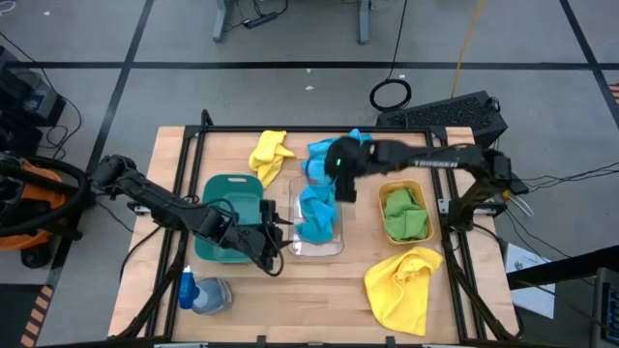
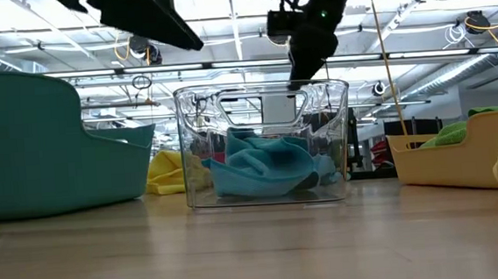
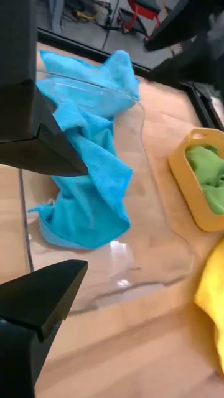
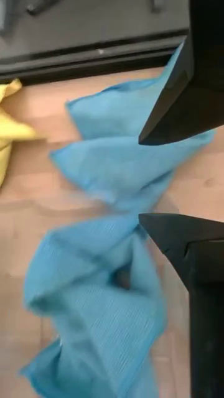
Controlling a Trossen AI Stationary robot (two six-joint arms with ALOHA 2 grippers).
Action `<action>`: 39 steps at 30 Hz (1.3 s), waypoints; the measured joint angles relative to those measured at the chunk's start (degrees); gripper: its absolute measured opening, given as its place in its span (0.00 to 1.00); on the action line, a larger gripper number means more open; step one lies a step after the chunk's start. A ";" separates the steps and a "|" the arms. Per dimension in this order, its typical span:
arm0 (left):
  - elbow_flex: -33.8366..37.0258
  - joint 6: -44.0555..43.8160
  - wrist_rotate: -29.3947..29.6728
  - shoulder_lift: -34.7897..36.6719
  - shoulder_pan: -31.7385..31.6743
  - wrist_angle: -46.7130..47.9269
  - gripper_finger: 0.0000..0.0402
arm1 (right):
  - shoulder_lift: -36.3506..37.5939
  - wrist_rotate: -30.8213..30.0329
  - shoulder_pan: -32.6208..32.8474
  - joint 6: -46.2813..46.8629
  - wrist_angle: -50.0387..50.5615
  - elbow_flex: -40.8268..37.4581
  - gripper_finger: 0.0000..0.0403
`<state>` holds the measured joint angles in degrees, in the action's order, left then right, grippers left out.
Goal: Sort microfiber towel by color & place in baskets
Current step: Put the blue microfiber towel into the transparent bin
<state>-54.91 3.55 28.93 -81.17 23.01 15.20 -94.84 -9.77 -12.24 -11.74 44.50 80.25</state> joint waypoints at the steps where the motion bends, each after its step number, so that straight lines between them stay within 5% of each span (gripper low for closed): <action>1: 0.15 0.02 -0.02 0.00 -0.48 -0.02 0.59 | 0.33 0.92 -1.85 -0.90 0.59 0.00 0.45; 9: 0.30 -1.36 -0.20 0.00 -2.42 -0.72 0.59 | 0.42 10.16 -13.26 -6.53 -1.90 -5.29 0.52; 18: 0.32 -1.77 -0.22 0.00 -2.47 -1.58 0.59 | 0.37 9.23 -15.97 -12.84 -15.58 -18.09 0.76; 23: 0.32 -3.82 -0.22 0.00 -2.43 -2.12 0.59 | 0.32 6.91 -16.00 -16.46 -28.72 -24.90 0.79; 33: 0.32 -4.72 -0.22 -0.02 -2.43 -2.67 0.59 | -5.49 9.85 -17.87 -11.88 -29.41 -26.27 0.61; 39: 0.32 -3.33 -0.37 -0.02 -2.43 -2.74 0.59 | -8.77 10.89 -17.79 -10.83 -29.58 -26.08 0.32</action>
<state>-54.59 0.22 28.55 -81.19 20.58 12.46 -103.61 1.12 -30.03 -22.57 14.92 54.17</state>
